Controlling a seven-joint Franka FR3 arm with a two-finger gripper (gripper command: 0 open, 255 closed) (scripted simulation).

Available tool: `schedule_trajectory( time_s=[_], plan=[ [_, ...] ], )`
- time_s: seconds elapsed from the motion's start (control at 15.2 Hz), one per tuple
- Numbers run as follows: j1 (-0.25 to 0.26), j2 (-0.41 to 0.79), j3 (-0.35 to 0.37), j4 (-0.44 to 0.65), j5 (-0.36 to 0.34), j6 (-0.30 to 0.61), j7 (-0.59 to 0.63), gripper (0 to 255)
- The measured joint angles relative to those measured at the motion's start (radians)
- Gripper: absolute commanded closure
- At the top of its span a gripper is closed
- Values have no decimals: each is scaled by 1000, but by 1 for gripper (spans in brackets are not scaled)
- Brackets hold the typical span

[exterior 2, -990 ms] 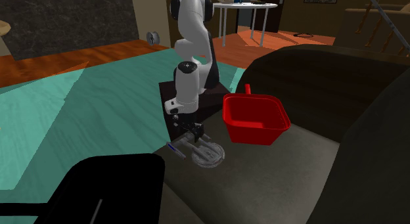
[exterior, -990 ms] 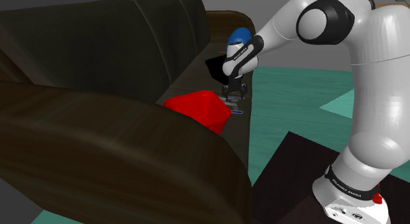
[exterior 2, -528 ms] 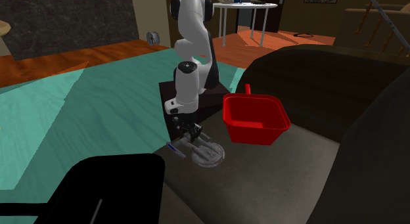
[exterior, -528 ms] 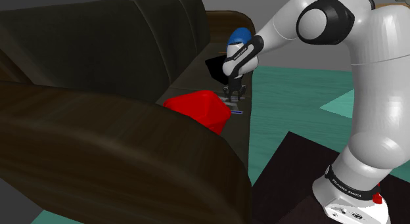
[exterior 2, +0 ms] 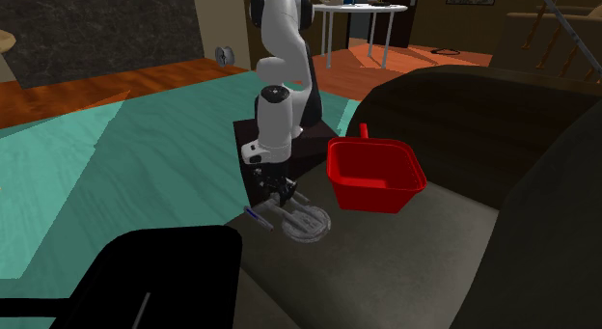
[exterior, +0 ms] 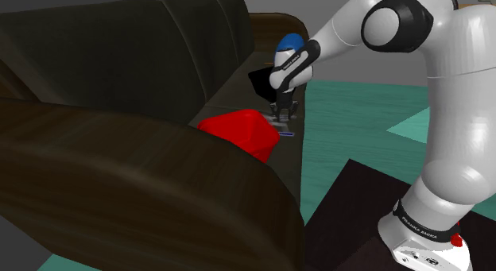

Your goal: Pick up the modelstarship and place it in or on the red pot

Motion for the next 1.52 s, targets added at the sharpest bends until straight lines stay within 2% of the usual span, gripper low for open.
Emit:
schedule_trajectory(
  time_s=[1.52],
  plan=[
    [6, -159, -5, 92, -8, -250, -6, 255]
  ],
)
